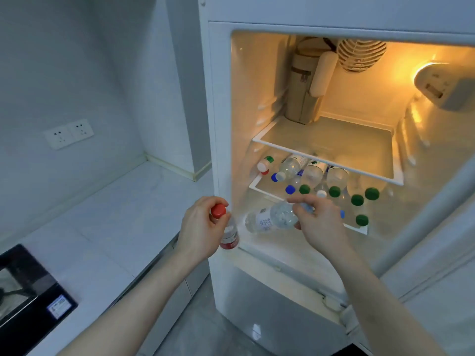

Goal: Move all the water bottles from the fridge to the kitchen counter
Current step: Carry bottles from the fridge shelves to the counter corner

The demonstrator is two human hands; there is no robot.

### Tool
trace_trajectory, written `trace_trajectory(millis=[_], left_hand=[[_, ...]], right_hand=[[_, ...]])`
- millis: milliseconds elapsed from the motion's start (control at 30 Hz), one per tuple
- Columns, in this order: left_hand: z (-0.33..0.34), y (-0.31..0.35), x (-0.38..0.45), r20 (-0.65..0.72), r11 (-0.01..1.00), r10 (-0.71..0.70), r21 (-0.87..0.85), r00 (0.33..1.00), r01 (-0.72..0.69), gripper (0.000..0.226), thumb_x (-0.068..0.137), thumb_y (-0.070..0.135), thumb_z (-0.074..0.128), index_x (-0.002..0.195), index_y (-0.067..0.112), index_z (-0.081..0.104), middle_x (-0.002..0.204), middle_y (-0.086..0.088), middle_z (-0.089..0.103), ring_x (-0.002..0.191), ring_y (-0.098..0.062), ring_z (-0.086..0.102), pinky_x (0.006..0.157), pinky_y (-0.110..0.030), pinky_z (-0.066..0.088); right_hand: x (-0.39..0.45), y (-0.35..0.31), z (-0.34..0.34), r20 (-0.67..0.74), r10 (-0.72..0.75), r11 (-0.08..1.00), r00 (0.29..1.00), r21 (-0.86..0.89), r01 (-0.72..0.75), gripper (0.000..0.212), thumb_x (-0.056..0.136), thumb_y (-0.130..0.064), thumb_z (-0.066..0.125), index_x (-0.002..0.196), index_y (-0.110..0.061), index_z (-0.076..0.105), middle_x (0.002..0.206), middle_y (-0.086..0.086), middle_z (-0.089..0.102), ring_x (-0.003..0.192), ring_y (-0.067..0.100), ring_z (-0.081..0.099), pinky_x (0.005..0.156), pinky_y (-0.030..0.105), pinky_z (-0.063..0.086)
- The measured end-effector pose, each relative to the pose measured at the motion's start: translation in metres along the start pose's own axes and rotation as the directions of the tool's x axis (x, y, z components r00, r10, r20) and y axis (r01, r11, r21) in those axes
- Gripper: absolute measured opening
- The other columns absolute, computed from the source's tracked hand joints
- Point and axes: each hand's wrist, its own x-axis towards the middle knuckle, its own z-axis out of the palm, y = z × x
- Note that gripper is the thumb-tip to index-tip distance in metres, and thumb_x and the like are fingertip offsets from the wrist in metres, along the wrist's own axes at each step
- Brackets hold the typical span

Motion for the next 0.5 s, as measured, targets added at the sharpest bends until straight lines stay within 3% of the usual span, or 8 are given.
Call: trace_trajectory(millis=[67, 167, 300, 433, 500], left_hand=[[-0.009, -0.006, -0.013, 0.013, 0.999, -0.037, 0.029, 0.999, 0.037, 0.016, 0.088, 0.020, 0.071, 0.101, 0.029, 0.070, 0.101, 0.017, 0.067, 0.078, -0.009, 0.063, 0.078, -0.031, 0.053], [-0.024, -0.020, -0.033, 0.021, 0.994, -0.096, 0.049, 0.995, 0.095, 0.018, 0.087, 0.019, 0.071, 0.101, 0.030, 0.071, 0.102, 0.018, 0.066, 0.080, -0.009, 0.062, 0.075, -0.028, 0.052], [-0.055, -0.045, -0.075, -0.009, 0.979, -0.194, 0.070, 0.981, 0.194, 0.019, 0.087, 0.017, 0.070, 0.100, 0.031, 0.071, 0.102, 0.019, 0.067, 0.075, -0.005, 0.058, 0.073, -0.022, 0.046], [-0.097, -0.064, -0.118, -0.049, 0.957, -0.275, 0.079, 0.960, 0.278, 0.021, 0.086, 0.018, 0.073, 0.101, 0.033, 0.071, 0.102, 0.019, 0.066, 0.078, -0.003, 0.058, 0.076, -0.020, 0.046], [-0.124, -0.073, -0.144, -0.079, 0.941, -0.321, 0.084, 0.944, 0.327, 0.022, 0.086, 0.018, 0.074, 0.103, 0.033, 0.072, 0.102, 0.020, 0.065, 0.079, -0.002, 0.060, 0.077, -0.020, 0.048]], right_hand=[[-0.003, -0.006, 0.012, 0.117, -0.021, 0.999, 0.993, -0.033, 0.025, 0.027, 0.094, -0.018, 0.059, 0.090, -0.039, 0.075, 0.095, -0.016, 0.065, 0.077, 0.023, 0.072, 0.073, 0.041, 0.060], [-0.012, -0.015, 0.035, 0.305, -0.044, 0.992, 0.951, -0.099, 0.078, 0.024, 0.091, -0.018, 0.061, 0.086, -0.037, 0.076, 0.101, -0.014, 0.069, 0.085, 0.017, 0.069, 0.073, 0.028, 0.050], [-0.034, -0.032, 0.078, 0.477, -0.064, 0.977, 0.877, -0.150, 0.153, 0.025, 0.084, -0.018, 0.063, 0.078, -0.039, 0.075, 0.086, -0.013, 0.074, 0.072, 0.012, 0.068, 0.070, 0.031, 0.057], [-0.063, -0.057, 0.121, 0.624, -0.126, 0.954, 0.771, -0.139, 0.268, 0.021, 0.084, -0.018, 0.067, 0.084, -0.036, 0.077, 0.088, -0.017, 0.071, 0.068, -0.005, 0.063, 0.057, 0.009, 0.040], [-0.082, -0.071, 0.145, 0.701, -0.145, 0.937, 0.699, -0.130, 0.324, 0.024, 0.082, -0.014, 0.069, 0.089, -0.035, 0.077, 0.087, -0.015, 0.069, 0.058, -0.006, 0.057, 0.050, 0.008, 0.037]])
